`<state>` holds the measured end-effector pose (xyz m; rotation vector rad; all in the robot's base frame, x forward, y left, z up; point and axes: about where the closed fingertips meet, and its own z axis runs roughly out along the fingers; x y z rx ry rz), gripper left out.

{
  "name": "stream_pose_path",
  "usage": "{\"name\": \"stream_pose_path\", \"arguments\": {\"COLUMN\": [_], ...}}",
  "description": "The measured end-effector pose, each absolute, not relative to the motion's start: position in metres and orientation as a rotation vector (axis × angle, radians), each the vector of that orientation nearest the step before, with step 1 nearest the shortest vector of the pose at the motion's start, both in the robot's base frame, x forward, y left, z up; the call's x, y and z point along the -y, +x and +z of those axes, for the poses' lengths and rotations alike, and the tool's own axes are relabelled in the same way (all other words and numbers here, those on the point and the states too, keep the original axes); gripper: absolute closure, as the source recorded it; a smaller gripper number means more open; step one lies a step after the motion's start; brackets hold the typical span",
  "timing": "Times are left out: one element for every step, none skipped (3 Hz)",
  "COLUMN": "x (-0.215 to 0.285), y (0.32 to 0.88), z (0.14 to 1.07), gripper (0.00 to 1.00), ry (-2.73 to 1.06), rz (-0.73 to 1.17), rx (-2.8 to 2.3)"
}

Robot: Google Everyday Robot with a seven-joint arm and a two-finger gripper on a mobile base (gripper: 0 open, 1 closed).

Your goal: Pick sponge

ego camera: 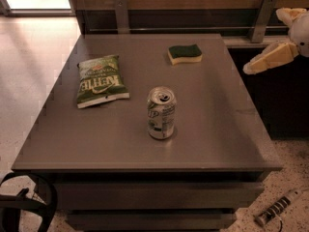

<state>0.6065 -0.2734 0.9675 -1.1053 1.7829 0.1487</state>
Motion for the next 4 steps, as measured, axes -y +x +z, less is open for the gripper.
{"name": "stream_pose_path", "arguments": {"x": [0.27,0.259,0.241,0.229], "y": [0.618,0.651,0.688,0.714], "z": [0.964,0.952,0.931,0.903], "gripper": [0.0,0.0,0.0,0.0], "ry": [-1.098,-1.062,-1.03,-0.99], "rz": [0.179,0.249,0.324,0.38], "rx": [-1.779,-1.765,-1.765,-1.748]}}
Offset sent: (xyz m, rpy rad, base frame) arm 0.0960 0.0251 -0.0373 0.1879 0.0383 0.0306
